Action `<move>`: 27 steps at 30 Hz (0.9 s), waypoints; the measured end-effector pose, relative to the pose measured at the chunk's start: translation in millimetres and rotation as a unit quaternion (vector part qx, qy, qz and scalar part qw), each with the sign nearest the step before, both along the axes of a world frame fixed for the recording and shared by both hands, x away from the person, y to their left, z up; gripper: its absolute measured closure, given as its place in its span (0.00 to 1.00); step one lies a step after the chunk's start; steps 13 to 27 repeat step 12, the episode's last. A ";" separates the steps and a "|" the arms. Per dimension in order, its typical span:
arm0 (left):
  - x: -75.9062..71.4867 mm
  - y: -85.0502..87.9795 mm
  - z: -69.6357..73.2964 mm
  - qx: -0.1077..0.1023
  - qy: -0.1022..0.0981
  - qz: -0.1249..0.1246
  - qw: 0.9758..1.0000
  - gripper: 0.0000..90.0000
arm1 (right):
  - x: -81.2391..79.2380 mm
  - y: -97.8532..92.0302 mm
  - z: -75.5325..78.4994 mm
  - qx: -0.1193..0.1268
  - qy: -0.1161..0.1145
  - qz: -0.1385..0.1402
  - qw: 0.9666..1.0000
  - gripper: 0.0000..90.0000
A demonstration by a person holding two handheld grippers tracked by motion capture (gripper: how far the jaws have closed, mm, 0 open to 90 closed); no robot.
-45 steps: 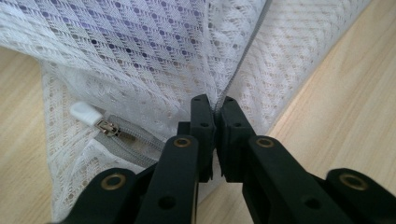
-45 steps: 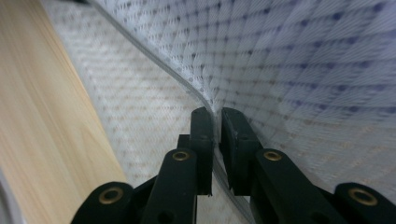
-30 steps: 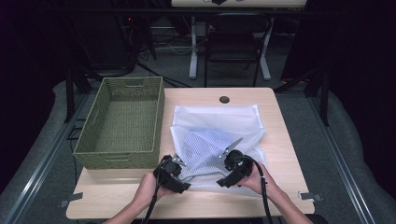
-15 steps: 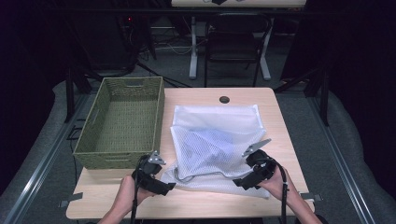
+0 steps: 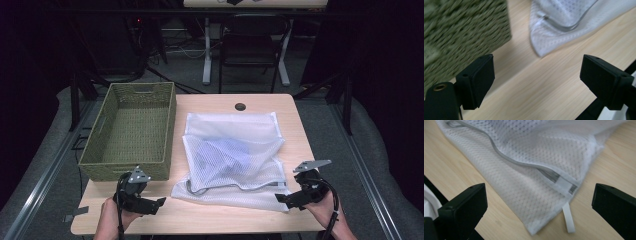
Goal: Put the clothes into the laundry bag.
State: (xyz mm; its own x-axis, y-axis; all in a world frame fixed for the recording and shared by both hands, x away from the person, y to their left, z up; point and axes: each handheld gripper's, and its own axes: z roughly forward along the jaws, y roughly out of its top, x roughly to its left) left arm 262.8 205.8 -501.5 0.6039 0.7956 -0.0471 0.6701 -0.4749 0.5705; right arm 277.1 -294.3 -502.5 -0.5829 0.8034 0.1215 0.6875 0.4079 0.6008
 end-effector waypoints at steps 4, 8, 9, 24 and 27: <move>-3.3 10.4 -10.4 -0.020 0.017 0.020 0.999 0.12 | -6.0 -7.3 -8.0 -0.002 0.005 -0.022 1.000 0.00; -3.4 12.6 -10.2 -0.025 0.013 0.018 0.999 0.09 | -5.2 -5.9 -10.6 -0.010 0.010 -0.021 1.000 0.00; -2.5 13.3 -10.7 -0.029 0.018 0.018 0.999 0.09 | -5.0 -5.9 -11.0 -0.011 0.013 -0.021 1.000 0.00; -0.2 14.5 -13.6 -0.039 0.028 0.021 0.999 0.09 | -4.9 -5.4 -11.6 -0.011 0.011 -0.020 1.000 0.00; -0.2 14.5 -13.6 -0.039 0.028 0.021 0.999 0.09 | -4.9 -5.4 -11.6 -0.011 0.011 -0.020 1.000 0.00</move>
